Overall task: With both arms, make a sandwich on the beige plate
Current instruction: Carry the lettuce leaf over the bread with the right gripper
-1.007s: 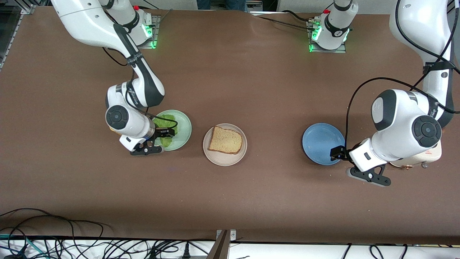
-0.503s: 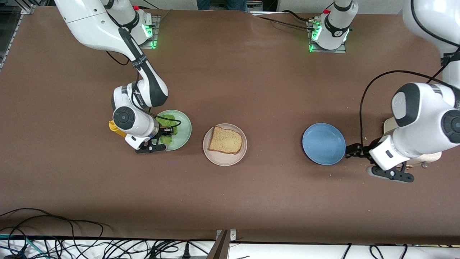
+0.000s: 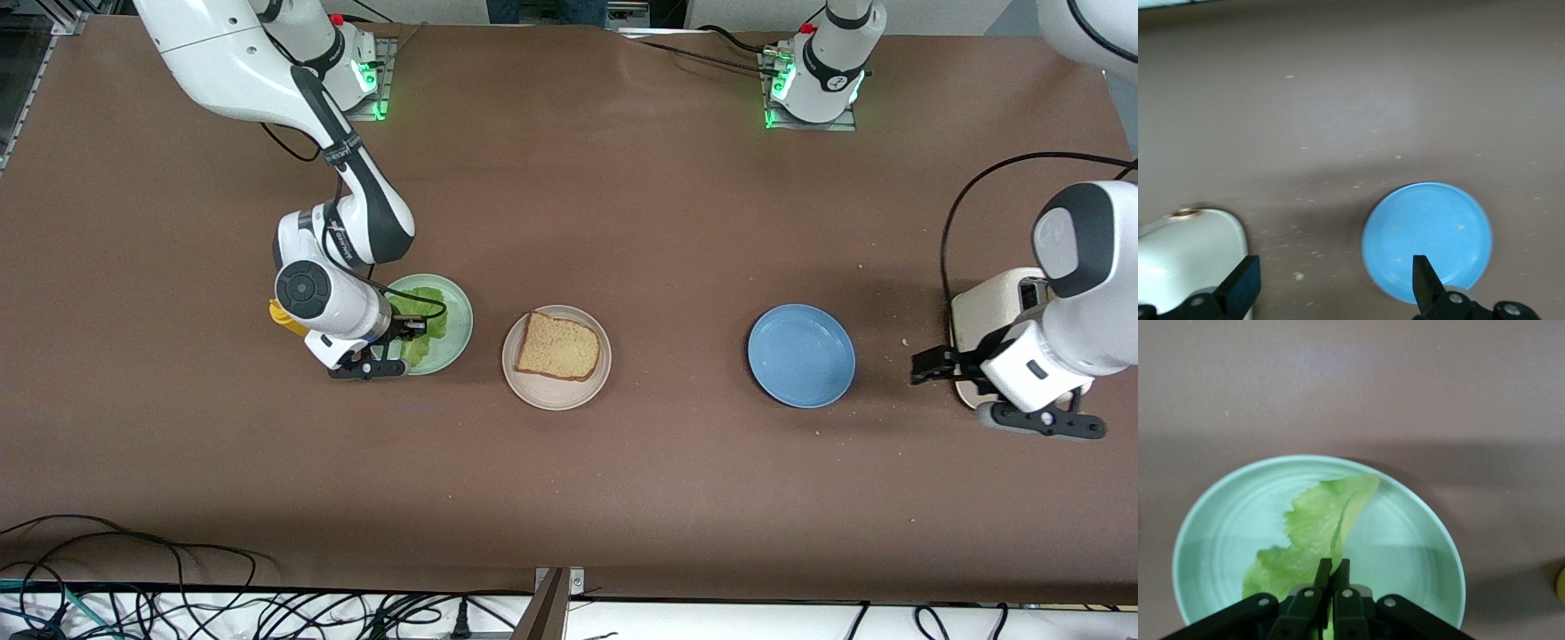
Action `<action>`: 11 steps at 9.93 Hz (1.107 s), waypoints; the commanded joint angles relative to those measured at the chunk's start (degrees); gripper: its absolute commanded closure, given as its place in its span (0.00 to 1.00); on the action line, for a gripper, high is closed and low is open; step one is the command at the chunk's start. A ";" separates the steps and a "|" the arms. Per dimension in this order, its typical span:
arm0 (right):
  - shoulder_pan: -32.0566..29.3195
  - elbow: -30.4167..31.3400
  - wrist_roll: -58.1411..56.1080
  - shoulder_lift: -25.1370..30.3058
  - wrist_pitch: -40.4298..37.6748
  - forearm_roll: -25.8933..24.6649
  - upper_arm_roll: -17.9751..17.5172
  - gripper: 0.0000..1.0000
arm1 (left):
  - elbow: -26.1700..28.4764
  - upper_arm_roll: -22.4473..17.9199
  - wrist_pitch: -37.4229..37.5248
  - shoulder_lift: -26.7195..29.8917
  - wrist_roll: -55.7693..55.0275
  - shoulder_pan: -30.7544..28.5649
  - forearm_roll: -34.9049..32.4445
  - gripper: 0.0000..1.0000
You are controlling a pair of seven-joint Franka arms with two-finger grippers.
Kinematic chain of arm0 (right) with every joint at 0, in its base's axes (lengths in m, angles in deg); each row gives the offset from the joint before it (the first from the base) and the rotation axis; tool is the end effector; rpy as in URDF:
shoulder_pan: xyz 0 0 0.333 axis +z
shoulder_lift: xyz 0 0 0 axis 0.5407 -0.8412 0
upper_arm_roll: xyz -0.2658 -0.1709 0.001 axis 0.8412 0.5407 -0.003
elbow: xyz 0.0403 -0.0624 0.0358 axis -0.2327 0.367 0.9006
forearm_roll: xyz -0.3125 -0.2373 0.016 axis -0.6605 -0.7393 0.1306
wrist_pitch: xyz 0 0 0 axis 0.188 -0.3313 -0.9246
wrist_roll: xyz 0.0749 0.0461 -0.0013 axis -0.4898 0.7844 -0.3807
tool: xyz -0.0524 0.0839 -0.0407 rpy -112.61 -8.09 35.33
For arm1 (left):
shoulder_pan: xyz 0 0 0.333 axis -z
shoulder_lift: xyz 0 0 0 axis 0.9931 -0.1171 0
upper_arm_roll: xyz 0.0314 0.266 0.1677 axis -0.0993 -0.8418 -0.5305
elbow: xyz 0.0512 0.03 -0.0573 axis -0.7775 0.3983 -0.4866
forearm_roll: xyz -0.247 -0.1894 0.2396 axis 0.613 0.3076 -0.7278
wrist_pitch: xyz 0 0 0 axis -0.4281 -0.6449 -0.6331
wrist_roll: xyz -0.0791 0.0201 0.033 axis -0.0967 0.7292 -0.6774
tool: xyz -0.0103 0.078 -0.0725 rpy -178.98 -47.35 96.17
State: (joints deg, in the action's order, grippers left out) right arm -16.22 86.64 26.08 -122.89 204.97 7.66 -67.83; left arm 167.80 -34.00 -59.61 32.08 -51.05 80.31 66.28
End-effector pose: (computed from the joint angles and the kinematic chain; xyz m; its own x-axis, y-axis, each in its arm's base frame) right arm 0.6061 0.2204 0.2173 0.9957 0.0076 -0.0922 0.0021 -0.9982 -0.0594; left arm 0.6924 0.0269 0.4392 0.9911 -0.1322 0.0152 -0.1320 -0.9912 -0.0136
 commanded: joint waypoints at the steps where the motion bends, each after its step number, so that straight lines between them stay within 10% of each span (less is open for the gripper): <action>1: 0.45 -2.38 6.41 1.25 0.09 0.37 0.16 1.00 | 2.07 0.37 1.93 3.38 0.39 -0.29 -4.22 0.00; 11: 8.26 -24.77 44.63 -9.18 -0.95 4.15 0.16 1.00 | 3.12 0.81 0.80 3.21 3.12 -2.49 -3.60 0.00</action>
State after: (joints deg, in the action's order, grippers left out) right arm -9.81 69.15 65.58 -127.37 205.45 10.76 -68.02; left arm 170.31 -33.68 -58.17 34.39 -48.86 78.83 63.86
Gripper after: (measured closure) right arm 0.960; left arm 0.000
